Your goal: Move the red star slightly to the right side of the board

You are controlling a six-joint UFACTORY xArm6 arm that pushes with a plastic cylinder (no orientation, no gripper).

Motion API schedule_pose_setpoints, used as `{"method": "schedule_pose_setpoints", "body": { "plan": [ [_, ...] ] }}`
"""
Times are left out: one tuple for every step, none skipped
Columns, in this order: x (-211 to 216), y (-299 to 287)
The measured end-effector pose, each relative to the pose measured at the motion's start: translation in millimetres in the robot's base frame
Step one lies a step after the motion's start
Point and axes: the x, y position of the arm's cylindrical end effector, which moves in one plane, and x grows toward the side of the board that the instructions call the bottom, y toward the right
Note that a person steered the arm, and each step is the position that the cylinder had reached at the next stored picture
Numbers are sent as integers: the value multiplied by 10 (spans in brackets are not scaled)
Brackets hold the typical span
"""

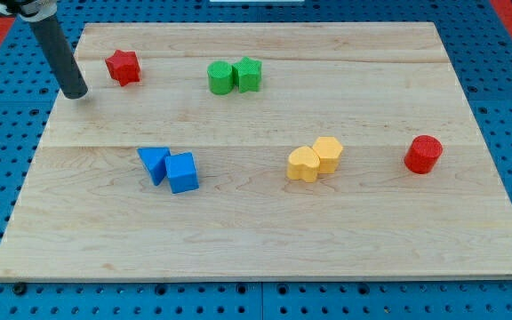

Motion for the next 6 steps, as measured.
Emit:
{"method": "schedule_pose_setpoints", "body": {
  "plan": [
    [-2, 0],
    [-307, 0],
    [-499, 0],
    [-482, 0],
    [-406, 43],
    [-412, 306]
  ]
}}
